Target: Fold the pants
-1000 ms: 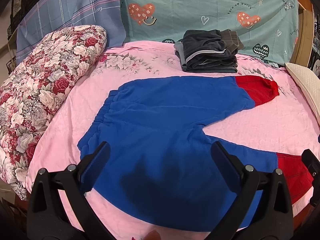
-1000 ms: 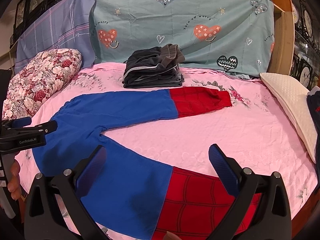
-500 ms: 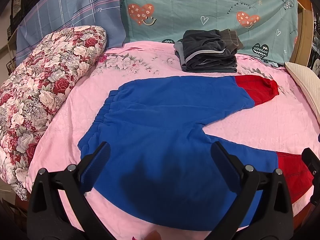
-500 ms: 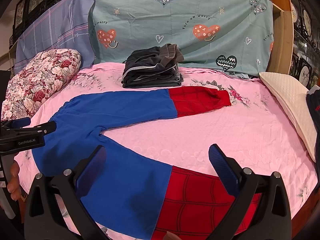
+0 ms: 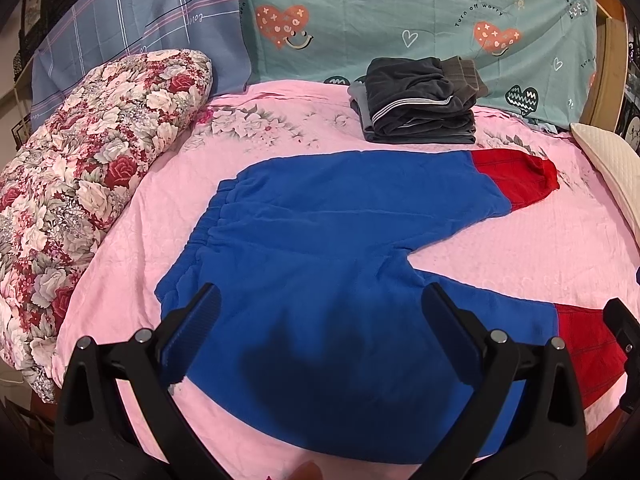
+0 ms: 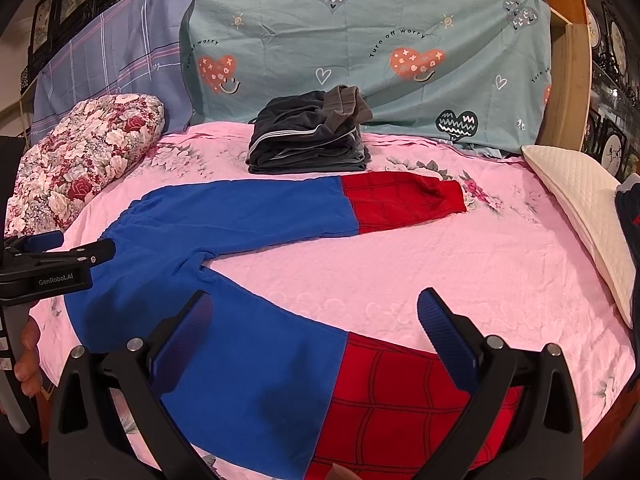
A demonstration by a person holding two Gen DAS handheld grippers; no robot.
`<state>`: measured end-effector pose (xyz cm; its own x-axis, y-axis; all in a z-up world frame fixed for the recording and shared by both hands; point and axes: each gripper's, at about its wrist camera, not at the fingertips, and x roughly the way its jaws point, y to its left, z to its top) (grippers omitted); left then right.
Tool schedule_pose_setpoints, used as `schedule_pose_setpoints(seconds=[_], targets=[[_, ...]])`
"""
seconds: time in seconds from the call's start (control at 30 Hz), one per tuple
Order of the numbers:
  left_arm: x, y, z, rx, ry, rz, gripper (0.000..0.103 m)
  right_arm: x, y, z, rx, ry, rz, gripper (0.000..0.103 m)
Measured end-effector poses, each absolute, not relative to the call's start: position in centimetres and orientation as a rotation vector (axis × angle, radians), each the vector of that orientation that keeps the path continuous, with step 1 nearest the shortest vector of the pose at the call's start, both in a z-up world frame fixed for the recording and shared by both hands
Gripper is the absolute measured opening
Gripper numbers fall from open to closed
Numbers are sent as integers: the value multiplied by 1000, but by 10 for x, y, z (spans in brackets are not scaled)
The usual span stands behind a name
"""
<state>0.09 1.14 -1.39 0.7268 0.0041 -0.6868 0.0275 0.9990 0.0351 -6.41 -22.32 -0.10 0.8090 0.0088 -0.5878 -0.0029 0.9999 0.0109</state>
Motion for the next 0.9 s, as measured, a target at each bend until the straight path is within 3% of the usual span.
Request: schedule_pose_setpoints(seconds=[0.9], targets=[[38, 50, -30, 128, 801, -41, 101, -40, -217, -11, -38, 678, 34, 102]])
